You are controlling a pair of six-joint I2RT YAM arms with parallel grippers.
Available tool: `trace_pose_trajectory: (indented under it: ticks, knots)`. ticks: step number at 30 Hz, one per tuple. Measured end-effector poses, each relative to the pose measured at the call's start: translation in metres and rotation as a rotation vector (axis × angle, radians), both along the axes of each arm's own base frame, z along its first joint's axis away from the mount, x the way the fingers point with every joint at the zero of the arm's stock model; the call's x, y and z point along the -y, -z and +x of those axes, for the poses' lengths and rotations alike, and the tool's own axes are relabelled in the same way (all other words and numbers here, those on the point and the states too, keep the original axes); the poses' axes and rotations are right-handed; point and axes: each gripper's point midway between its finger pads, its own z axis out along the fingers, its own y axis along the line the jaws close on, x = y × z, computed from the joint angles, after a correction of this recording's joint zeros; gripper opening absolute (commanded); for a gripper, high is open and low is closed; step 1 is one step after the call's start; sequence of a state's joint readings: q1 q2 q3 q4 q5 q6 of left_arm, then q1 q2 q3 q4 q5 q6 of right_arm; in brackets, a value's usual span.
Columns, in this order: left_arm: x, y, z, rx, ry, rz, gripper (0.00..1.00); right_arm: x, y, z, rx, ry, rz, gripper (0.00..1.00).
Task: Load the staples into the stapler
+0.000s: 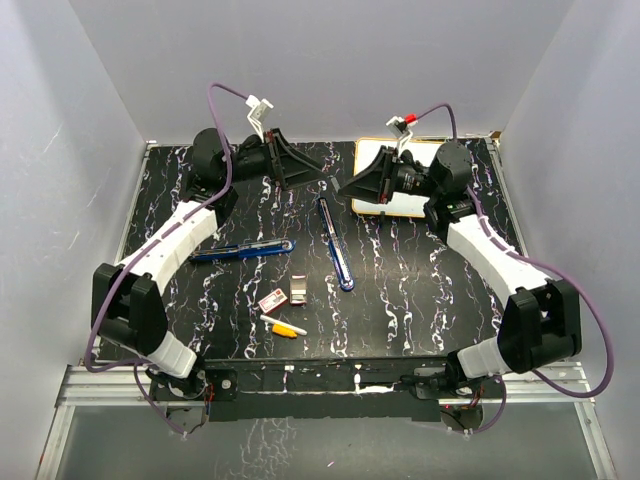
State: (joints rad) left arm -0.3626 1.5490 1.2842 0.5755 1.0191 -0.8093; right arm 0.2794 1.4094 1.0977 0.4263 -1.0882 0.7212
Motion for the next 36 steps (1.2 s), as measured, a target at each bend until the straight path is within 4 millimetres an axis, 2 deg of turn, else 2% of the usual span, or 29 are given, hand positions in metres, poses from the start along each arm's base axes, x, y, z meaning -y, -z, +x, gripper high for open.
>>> trace_pose_trajectory:
  ticks: [6, 11, 20, 26, 36]
  knots:
    - [0.000, -0.017, -0.007, 0.016, 0.032, -0.075, 0.77, -0.003, -0.014, -0.005, -0.010, -0.047, 0.058, 0.09]
    - [0.001, -0.024, -0.008, 0.019, 0.044, -0.106, 0.72, -0.007, -0.015, -0.006, -0.022, -0.070, 0.077, 0.09]
    - [0.008, -0.020, -0.011, 0.000, 0.060, -0.110, 0.59, -0.012, -0.016, -0.009, -0.033, -0.093, 0.091, 0.09]
    - [0.012, -0.016, -0.014, -0.012, 0.073, -0.106, 0.56, -0.012, -0.017, -0.009, -0.028, -0.093, 0.094, 0.09]
    - [0.015, -0.009, -0.014, -0.021, 0.074, -0.085, 0.42, -0.012, -0.016, -0.006, -0.030, -0.083, 0.095, 0.09]
